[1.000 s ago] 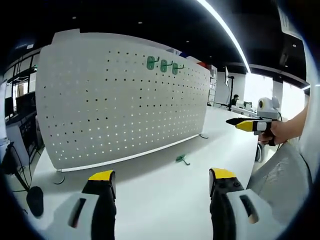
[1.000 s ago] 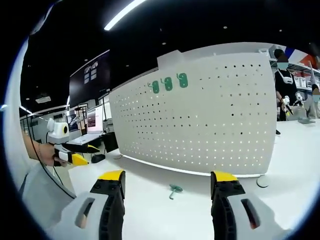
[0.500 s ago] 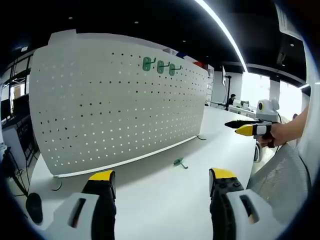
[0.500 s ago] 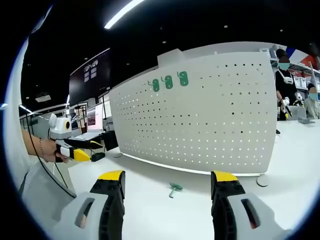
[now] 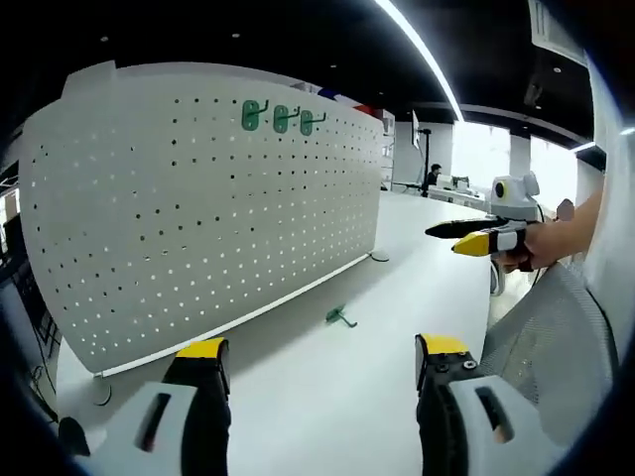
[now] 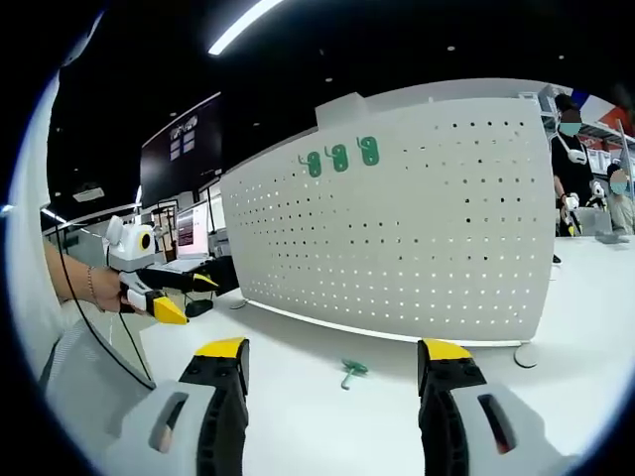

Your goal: Insert the hook assembly into the mounting plate slot until the hook locks in place.

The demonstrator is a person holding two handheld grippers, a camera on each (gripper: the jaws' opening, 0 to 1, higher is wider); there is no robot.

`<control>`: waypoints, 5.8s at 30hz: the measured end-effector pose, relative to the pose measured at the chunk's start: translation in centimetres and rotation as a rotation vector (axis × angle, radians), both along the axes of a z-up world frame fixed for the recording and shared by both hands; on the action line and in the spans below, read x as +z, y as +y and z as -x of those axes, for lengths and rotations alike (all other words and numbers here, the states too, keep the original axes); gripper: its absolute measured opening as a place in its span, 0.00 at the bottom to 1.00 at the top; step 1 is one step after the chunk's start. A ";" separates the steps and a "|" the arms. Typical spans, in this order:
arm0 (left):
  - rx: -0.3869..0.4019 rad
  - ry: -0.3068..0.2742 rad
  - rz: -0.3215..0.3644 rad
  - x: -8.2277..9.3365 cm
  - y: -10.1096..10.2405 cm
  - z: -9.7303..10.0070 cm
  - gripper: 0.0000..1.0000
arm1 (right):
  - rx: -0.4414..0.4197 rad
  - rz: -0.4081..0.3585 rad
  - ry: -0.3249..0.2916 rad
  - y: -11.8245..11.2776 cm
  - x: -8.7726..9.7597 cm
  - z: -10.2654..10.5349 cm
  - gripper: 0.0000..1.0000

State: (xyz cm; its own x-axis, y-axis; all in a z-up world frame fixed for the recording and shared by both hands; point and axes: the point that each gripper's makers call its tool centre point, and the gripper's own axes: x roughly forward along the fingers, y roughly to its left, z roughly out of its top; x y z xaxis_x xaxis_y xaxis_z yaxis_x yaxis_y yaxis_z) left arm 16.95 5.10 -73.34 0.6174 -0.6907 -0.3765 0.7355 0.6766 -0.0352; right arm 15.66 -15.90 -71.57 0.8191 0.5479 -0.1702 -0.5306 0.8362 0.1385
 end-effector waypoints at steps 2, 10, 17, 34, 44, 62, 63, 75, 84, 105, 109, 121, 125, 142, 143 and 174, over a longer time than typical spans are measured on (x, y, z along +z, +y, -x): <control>-0.015 -0.001 -0.007 0.0 -0.3 -0.3 0.78 | 0.004 0.004 0.005 0.1 -0.1 0.0 0.67; -0.091 0.008 -0.064 -0.5 -1.5 -0.9 0.79 | 0.016 -0.001 0.012 0.4 -0.3 0.1 0.66; -0.144 0.038 -0.096 -0.8 -2.6 -1.2 0.81 | 0.013 0.003 0.017 0.3 -0.4 0.1 0.66; -0.267 0.105 -0.232 -2.3 -4.8 -2.9 0.83 | 0.029 0.001 0.045 0.6 -0.9 0.3 0.67; -0.360 0.099 -0.302 -2.5 -6.4 -3.7 0.84 | 0.036 0.014 0.066 0.7 -1.5 0.4 0.67; -0.540 0.078 -0.435 -3.6 -9.5 -5.1 0.82 | 0.033 0.019 0.113 0.6 -2.5 0.5 0.67; -0.549 0.076 -0.446 -3.7 -9.6 -5.1 0.82 | 0.033 0.019 0.113 0.6 -2.5 0.5 0.67; -0.653 0.064 -0.544 -5.2 -10.9 -6.0 0.83 | 0.028 0.010 0.113 0.4 -2.5 0.4 0.66; -0.719 0.058 -0.619 -6.4 -11.6 -6.6 0.82 | 0.019 -0.002 0.116 0.2 -2.3 0.4 0.65; -0.811 0.063 -0.692 -9.3 -13.0 -7.8 0.81 | 0.007 0.000 0.135 -0.1 -3.0 0.3 0.65; -0.824 0.054 -0.687 -9.7 -13.7 -8.0 0.79 | 0.006 0.000 0.137 -0.2 -3.0 0.3 0.64; -0.878 0.088 -0.724 -12.4 -14.6 -7.3 0.78 | -0.009 -0.009 0.140 -0.5 -3.0 0.2 0.63; -0.900 0.090 -0.746 -13.3 -14.6 -7.1 0.78 | -0.022 -0.016 0.141 -0.7 -2.9 0.1 0.63; -0.918 0.140 -0.775 -15.1 -14.7 -6.9 0.75 | -0.003 0.018 0.133 -0.4 -2.9 0.4 0.60; -0.916 0.149 -0.771 -15.1 -14.7 -6.8 0.75 | 0.002 0.026 0.133 -0.3 -3.0 0.4 0.60; -0.798 0.177 -0.684 -14.9 -14.7 -8.3 0.36 | -0.024 0.000 0.139 -0.9 -3.0 0.1 0.57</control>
State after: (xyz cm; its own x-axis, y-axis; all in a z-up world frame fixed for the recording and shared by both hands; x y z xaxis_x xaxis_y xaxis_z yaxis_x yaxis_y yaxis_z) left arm 25.24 -9.56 -88.24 -0.0222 -0.4792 -0.8774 0.9964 -0.0828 0.0200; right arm 15.60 -16.81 -74.58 0.8005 0.5284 -0.2827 -0.4862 0.8485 0.2091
